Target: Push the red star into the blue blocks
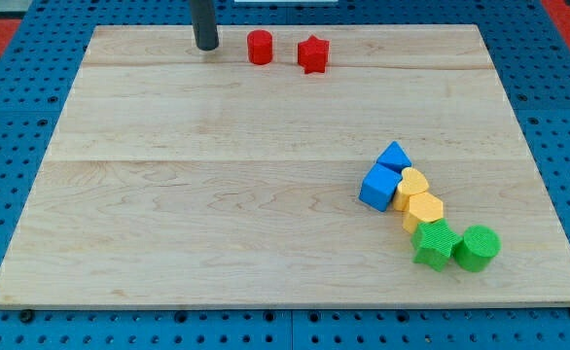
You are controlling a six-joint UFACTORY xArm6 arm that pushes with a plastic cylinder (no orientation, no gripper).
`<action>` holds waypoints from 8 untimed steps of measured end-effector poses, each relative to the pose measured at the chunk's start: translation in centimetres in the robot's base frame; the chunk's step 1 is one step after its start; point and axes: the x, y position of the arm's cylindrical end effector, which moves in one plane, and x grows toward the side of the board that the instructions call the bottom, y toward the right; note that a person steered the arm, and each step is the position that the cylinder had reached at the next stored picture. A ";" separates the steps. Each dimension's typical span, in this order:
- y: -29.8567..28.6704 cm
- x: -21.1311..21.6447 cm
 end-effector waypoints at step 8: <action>16.9 7.0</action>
